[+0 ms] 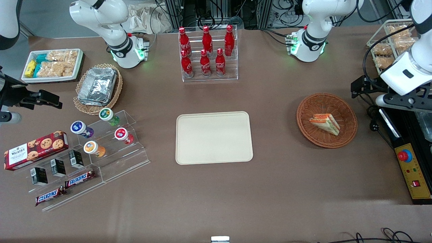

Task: Place sandwich from basket to tray
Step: 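Move the left gripper over the wrapped sandwich in the wicker basket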

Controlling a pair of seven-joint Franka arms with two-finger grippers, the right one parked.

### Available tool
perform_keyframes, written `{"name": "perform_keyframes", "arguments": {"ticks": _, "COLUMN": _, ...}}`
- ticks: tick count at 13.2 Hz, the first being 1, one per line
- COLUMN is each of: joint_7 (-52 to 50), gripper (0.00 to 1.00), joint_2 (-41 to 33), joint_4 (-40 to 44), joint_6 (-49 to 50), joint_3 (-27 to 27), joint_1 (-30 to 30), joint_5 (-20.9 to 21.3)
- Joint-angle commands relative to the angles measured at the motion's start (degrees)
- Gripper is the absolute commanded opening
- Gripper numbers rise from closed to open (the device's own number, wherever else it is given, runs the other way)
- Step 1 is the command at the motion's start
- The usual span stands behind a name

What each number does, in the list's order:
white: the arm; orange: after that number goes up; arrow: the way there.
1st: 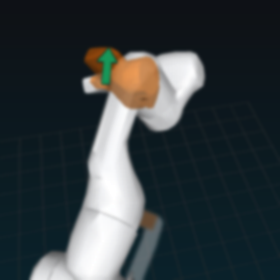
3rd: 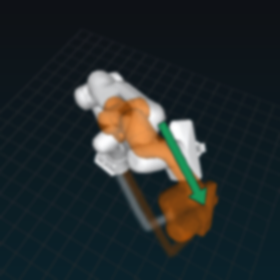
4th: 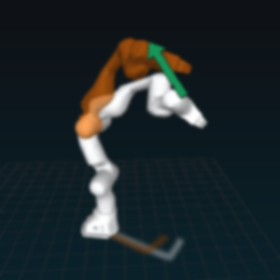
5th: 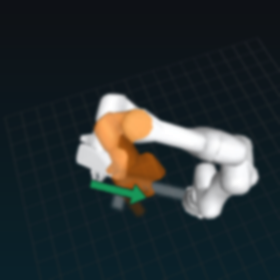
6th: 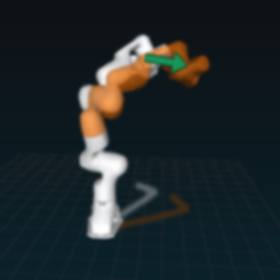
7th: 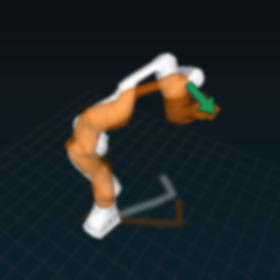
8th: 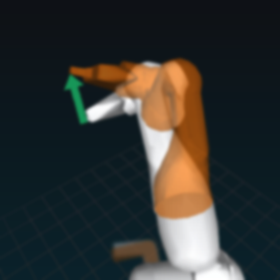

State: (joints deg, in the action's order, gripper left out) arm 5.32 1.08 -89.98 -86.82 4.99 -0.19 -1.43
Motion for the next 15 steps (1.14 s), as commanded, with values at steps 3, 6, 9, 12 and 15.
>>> {"name": "perform_keyframes", "arguments": {"ticks": 3, "joint_7": -0.65, "gripper": 0.99, "joint_2": 1.03, "joint_4": 2.71, "joint_6": 1.83, "joint_3": -1.82, "joint_1": 0.1, "joint_5": -0.07}}
{"name": "perform_keyframes", "arguments": {"ticks": 6, "joint_7": -19.33, "gripper": 0.99, "joint_2": 0.24, "joint_4": 0.52, "joint_6": 2.63, "joint_3": -1.91, "joint_1": -0.33, "joint_5": 0.19}}
{"name": "perform_keyframes", "arguments": {"ticks": 9, "joint_7": -27.44, "gripper": 0.99, "joint_2": -5.8, "joint_4": -10.17, "joint_6": -3.51, "joint_3": -2.0, "joint_1": -0.42, "joint_5": 0.02}}
{"name": "perform_keyframes", "arguments": {"ticks": 12, "joint_7": -43.23, "gripper": 0.99, "joint_2": -12.23, "joint_4": -24.14, "joint_6": -13.77, "joint_3": -1.83, "joint_1": -0.33, "joint_5": 0.28}}
{"name": "perform_keyframes", "arguments": {"ticks": 15, "joint_7": -52.41, "gripper": 0.99, "joint_2": -15.32, "joint_4": -36.46, "joint_6": -24.87, "joint_3": -1.74, "joint_1": -0.33, "joint_5": 0.46}}
